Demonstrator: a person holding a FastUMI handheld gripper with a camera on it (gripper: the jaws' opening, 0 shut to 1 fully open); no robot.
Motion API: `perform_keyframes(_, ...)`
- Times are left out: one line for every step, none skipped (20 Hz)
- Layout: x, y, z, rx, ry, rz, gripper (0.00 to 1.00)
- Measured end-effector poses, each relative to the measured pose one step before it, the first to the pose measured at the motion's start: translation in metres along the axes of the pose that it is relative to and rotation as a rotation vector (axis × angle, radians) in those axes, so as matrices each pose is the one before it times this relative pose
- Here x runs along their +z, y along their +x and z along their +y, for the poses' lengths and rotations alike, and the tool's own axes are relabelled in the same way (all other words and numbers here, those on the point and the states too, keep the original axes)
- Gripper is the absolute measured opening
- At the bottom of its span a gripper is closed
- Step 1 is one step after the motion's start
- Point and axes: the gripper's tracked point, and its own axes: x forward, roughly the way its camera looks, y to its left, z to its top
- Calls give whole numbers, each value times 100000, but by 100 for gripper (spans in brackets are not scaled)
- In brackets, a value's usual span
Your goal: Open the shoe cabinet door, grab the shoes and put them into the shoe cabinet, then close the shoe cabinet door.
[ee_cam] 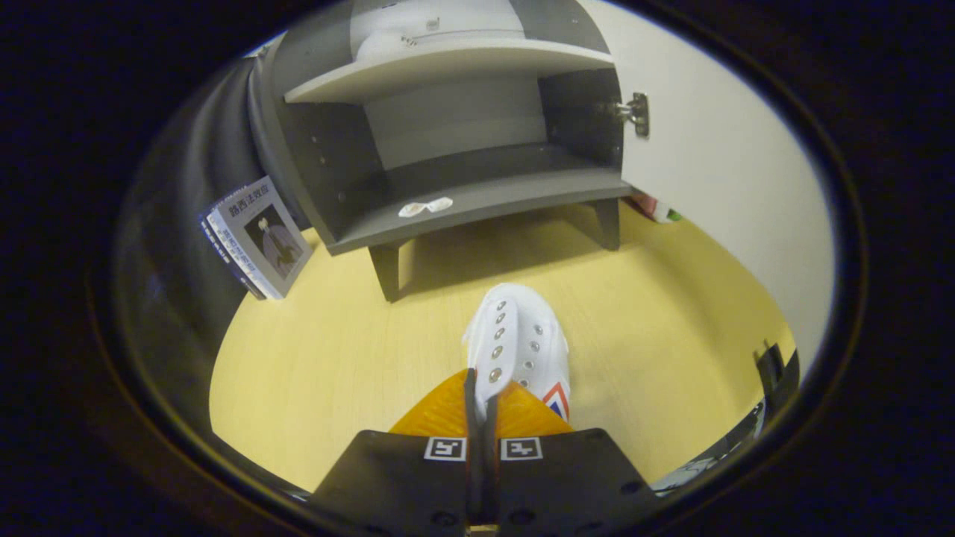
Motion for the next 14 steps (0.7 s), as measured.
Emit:
perform_keyframes(836,-579,41,-725,53,-1672,3)
perform_keyframes(1021,-629,-11,-950,186,-1997,3)
perform_keyframes(1067,-664,5,-922,318,-2171,3)
perform_keyframes(1161,-729,44,-862,469,-2522,3)
perform_keyframes(1228,-649,142,-662,505,-2747,3)
perform_keyframes(1286,-758,68,-590,533,-2764,3)
perform_keyframes(1290,-669,154,-503,625,-2612,3)
perform_keyframes(1488,-585,254,-462,620,-2848,3)
perform_keyframes(1415,-470,268,-333,183,-2488,2)
perform_keyframes(1468,-549,256,-171,200,-2901,2)
perform_keyframes(1491,-434,311,98,-79,-2883,2)
perform_keyframes(1502,-441,292,108,-165,-2968,2)
perform_keyframes(1270,-518,201,191,-372,-2382,2)
perform_keyframes(1411,-294,314,48,-408,-2436,3)
